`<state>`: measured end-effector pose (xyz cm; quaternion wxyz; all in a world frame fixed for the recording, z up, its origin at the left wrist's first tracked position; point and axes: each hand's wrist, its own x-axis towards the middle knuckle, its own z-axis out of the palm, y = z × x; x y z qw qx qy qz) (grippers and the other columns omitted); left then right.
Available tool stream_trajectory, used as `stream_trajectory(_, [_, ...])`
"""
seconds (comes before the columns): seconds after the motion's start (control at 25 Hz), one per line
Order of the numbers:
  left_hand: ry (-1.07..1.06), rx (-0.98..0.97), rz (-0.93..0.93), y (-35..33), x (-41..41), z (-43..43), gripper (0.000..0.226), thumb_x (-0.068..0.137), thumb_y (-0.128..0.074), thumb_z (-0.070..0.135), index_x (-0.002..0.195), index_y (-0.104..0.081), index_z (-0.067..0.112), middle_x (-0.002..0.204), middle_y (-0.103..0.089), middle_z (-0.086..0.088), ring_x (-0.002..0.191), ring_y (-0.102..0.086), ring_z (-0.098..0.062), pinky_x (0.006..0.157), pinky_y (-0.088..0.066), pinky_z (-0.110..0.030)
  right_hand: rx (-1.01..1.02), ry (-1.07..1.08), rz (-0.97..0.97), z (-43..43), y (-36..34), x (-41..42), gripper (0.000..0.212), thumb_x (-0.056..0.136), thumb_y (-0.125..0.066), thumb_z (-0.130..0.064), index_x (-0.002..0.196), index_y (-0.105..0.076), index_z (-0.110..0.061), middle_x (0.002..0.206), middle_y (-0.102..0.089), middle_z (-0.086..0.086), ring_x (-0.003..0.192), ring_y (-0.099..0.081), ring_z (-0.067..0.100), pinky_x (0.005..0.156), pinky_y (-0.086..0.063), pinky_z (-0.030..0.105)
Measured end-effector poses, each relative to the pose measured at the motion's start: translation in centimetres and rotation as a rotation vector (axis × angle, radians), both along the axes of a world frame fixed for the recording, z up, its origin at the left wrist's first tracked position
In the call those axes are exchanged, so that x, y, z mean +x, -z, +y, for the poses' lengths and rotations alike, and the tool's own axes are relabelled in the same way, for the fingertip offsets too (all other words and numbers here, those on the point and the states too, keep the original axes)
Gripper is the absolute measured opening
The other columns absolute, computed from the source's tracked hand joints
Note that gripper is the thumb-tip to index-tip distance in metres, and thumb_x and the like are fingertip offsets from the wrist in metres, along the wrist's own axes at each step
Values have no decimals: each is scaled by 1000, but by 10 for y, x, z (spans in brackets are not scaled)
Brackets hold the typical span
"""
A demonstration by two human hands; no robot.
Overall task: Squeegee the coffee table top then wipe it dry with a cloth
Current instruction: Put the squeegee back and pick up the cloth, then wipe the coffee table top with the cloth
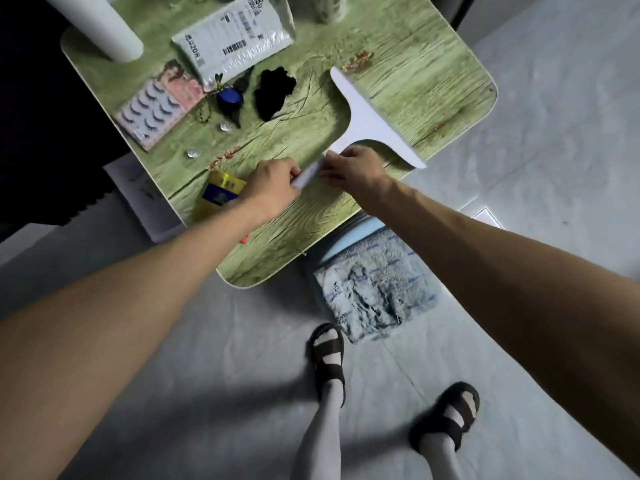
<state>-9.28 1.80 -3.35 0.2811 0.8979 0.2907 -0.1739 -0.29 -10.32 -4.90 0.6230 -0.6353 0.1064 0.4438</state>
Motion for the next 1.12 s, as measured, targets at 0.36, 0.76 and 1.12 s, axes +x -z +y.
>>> stream_trajectory(0.36, [271,-197,-96,-32,-26,-96,34,89,-61,9,121,-48,12,112,-60,-5,90,-65,-19,69,-53,-21,-291,-95,89,-157,-6,-33,24,96,-47,3,117,-58,8,89,-66,21,67,-66,28,63,-60,29])
stream_trajectory(0.76, [137,-68,358,115,-35,-154,47,87,-69,27,121,-53,1,101,-66,-14,81,-62,-25,61,-49,-29,-418,-216,19,-225,129,-77,30,94,-49,-7,120,-64,-13,101,-65,6,90,-64,22,85,-56,36])
stream_trajectory(1.12, [324,-381,319,-24,13,-227,35,82,-72,25,62,-45,17,58,-51,5,55,-46,-12,54,-31,-29,-158,50,168,-297,-9,-85,23,96,-51,-14,111,-66,-7,91,-66,12,79,-60,23,73,-50,30])
